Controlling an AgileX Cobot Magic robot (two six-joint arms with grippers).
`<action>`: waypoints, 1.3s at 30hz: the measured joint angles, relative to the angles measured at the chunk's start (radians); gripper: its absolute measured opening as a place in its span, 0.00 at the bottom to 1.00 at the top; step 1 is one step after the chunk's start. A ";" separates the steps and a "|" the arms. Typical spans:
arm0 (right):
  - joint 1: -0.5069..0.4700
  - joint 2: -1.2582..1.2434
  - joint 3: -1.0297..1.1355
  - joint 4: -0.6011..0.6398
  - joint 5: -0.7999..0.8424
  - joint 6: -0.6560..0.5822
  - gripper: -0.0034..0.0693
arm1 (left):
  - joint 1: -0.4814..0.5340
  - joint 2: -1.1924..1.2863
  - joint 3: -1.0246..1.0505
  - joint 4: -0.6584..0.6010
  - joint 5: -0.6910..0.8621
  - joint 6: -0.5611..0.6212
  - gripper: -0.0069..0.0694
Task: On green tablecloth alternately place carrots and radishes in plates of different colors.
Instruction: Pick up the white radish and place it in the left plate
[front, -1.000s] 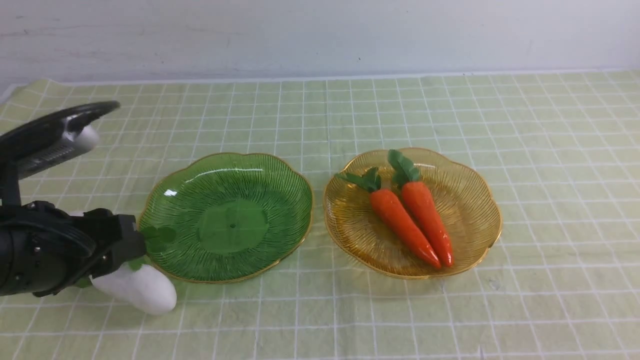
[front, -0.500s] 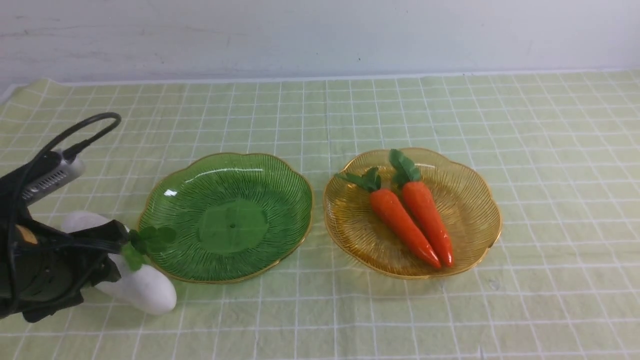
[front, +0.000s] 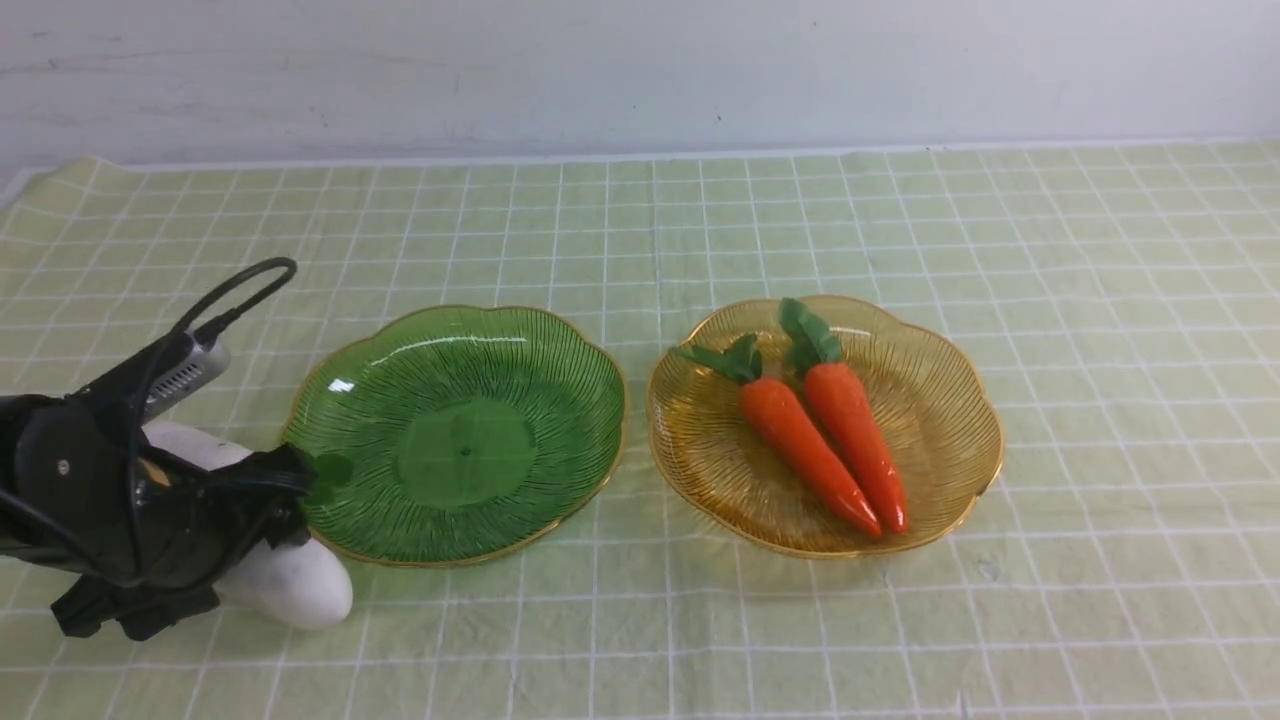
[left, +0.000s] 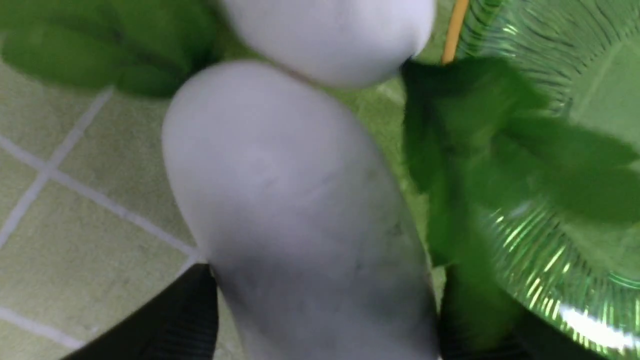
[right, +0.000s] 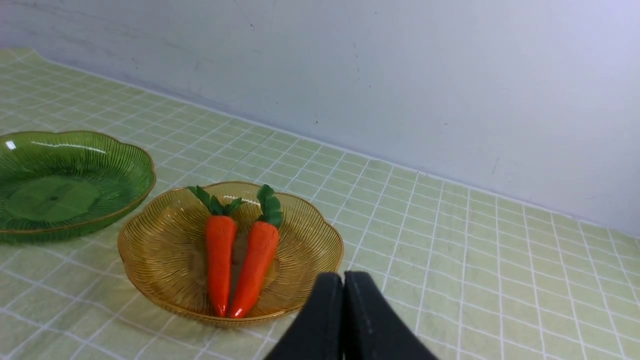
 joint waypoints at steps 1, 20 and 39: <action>0.000 0.000 0.000 -0.001 0.000 0.000 0.03 | 0.000 0.014 0.000 0.000 -0.002 0.000 0.79; 0.000 0.000 0.000 -0.003 0.035 -0.002 0.03 | 0.000 -0.206 -0.187 0.211 0.493 0.013 0.72; 0.000 0.000 0.000 -0.004 0.027 -0.002 0.03 | -0.197 0.251 -0.608 0.017 0.444 0.177 0.72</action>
